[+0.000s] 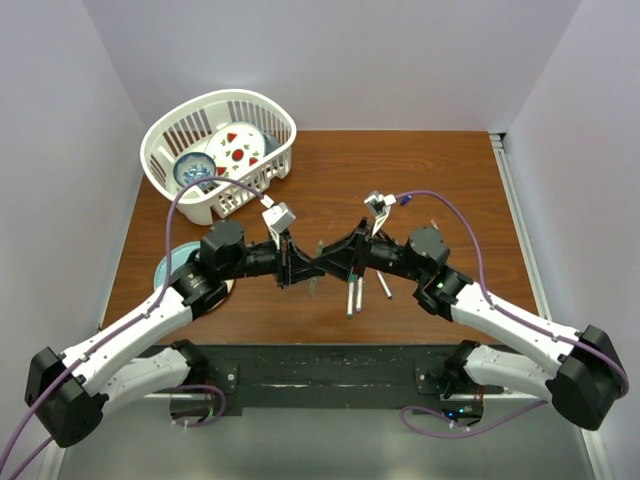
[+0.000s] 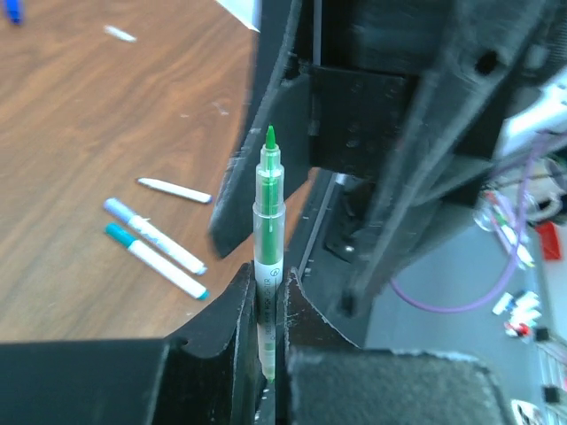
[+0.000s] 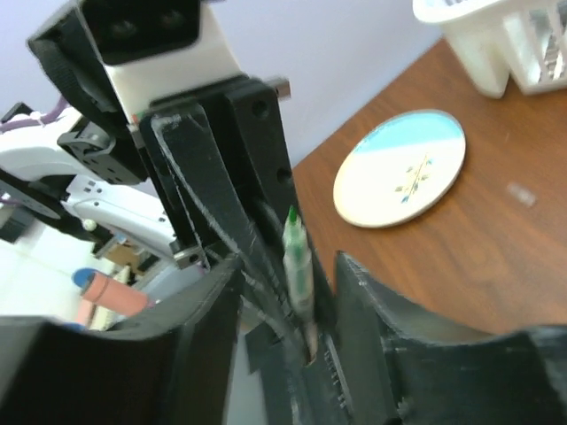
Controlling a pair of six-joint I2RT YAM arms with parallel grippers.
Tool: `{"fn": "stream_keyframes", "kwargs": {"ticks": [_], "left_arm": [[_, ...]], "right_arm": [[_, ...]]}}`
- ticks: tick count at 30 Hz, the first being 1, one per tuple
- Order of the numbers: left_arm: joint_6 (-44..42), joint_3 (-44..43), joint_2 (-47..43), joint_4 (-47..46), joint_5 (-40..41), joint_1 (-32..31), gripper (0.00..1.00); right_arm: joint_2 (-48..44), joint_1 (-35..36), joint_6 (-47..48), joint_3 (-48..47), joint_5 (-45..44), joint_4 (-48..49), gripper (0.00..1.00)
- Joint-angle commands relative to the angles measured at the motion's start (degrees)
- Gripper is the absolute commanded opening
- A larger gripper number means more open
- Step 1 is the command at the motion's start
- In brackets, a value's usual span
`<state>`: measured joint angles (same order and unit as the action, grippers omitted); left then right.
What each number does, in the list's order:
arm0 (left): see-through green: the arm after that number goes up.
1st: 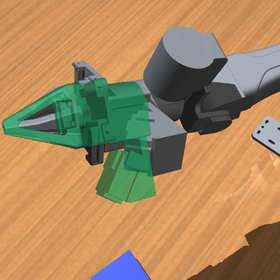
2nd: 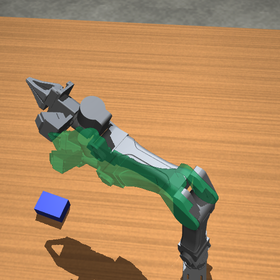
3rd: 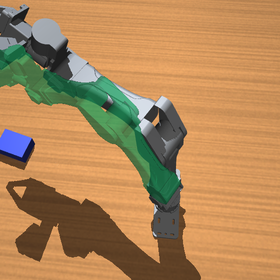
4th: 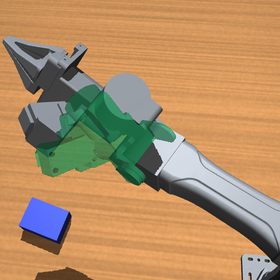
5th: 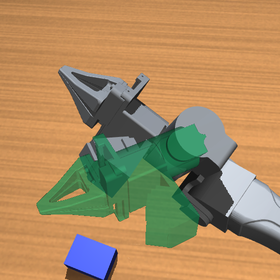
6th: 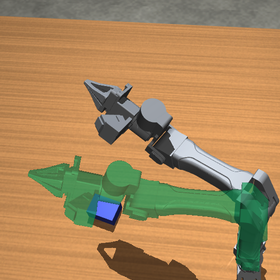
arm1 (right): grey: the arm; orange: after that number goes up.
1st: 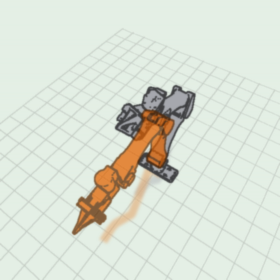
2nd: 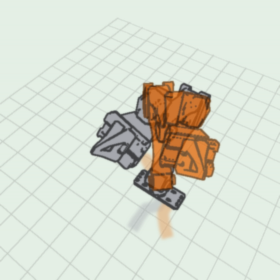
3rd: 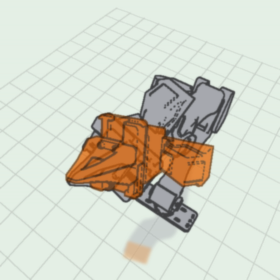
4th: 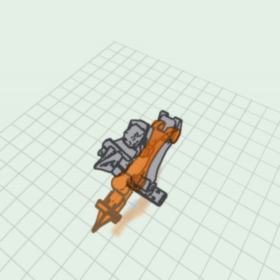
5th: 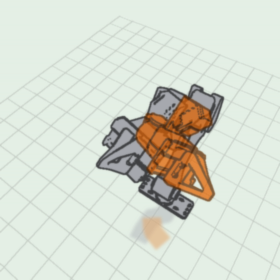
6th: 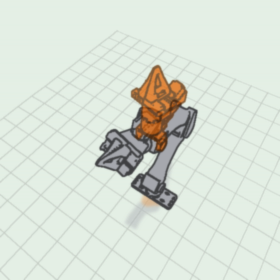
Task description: Insert the pens into the pen caps
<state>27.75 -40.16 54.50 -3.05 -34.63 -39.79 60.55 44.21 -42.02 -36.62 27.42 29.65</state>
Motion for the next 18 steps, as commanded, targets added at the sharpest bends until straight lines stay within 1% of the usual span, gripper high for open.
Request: {"fn": "stream_keyframes", "kwargs": {"ticks": [1, 2, 3, 4, 6, 7, 8, 9, 10, 11, 12, 13, 14, 15, 16, 17, 18], "left_arm": [[-4.53, -2.81, -3.08, 2.86, 7.89, 0.15, 0.00], [-5.33, -3.34, -4.65, 7.22, 11.65, 0.24, 0.00], [-6.64, -4.56, -5.54, 8.92, 13.35, 0.24, 0.00], [-7.18, -4.84, -6.50, 9.98, 15.02, 0.33, 0.00], [-8.14, -5.19, -8.88, 13.06, 19.76, 0.42, 0.00], [-8.67, -5.36, -9.49, 14.03, 21.52, 0.42, 0.00], [-9.20, -5.10, -10.63, 15.34, 21.62, 0.33, 0.00], [-9.72, -4.75, -11.34, 15.44, 21.45, 0.33, 0.00], [-9.82, -4.23, -12.48, 15.35, 20.93, 0.33, 0.00], [-9.82, -3.27, -13.01, 15.09, 20.75, 0.33, 0.00], [-9.73, -2.91, -13.54, 15.09, 20.92, 0.41, 0.00], [-9.73, -2.64, -14.07, 15.61, 22.14, 0.42, 0.00], [-9.73, -2.47, -14.24, 16.05, 22.93, 0.33, 0.00], [-9.64, -2.46, -14.42, 16.49, 23.64, 0.33, 0.00], [-9.64, -2.46, -14.60, 16.93, 24.17, 0.33, 0.00], [-9.64, -2.38, -14.77, 17.02, 24.09, 0.33, 0.00], [-9.55, -2.29, -14.77, 17.02, 24.09, 0.41, 0.00]], "right_arm": [[-5.53, 0.62, 2.98, -3.01, -10.60, -15.78, 0.58], [-6.49, 0.62, 4.13, -3.54, -14.03, -19.24, 0.59], [-7.98, 0.62, 6.40, -3.98, -18.24, -23.02, 0.59], [-8.60, 0.44, 6.69, -4.42, -29.15, -30.10, 0.59], [-10.18, -0.26, 6.60, -4.16, -36.09, -34.29, 0.58], [-10.11, -1.57, 6.16, -4.25, -41.25, -35.61, 0.59], [-9.67, -2.62, 3.90, -5.29, -44.26, -37.54, 0.61], [-7.40, -5.77, 2.40, -6.09, -46.03, -41.47, 0.62], [-5.81, -8.32, 0.90, -7.66, -47.10, -42.91, 0.63], [-4.15, -11.04, -1.72, -8.37, -46.58, -43.88, 0.63], [-1.69, -16.55, -3.40, -9.07, -46.32, -45.98, 0.63], [2.33, -19.48, -5.42, -10.82, -45.27, -47.30, 0.63], [4.64, -22.12, -10.75, -11.80, -45.52, -48.71, 0.62], [6.40, -26.06, -14.89, -12.94, -47.09, -53.68, 0.62], [10.77, -27.84, -18.85, -16.69, -48.24, -57.38, 0.60], [12.81, -29.08, -24.89, -18.82, -49.73, -60.55, 0.59], [14.75, -31.00, -27.65, -20.93, -50.70, -65.72, 0.59]]}}
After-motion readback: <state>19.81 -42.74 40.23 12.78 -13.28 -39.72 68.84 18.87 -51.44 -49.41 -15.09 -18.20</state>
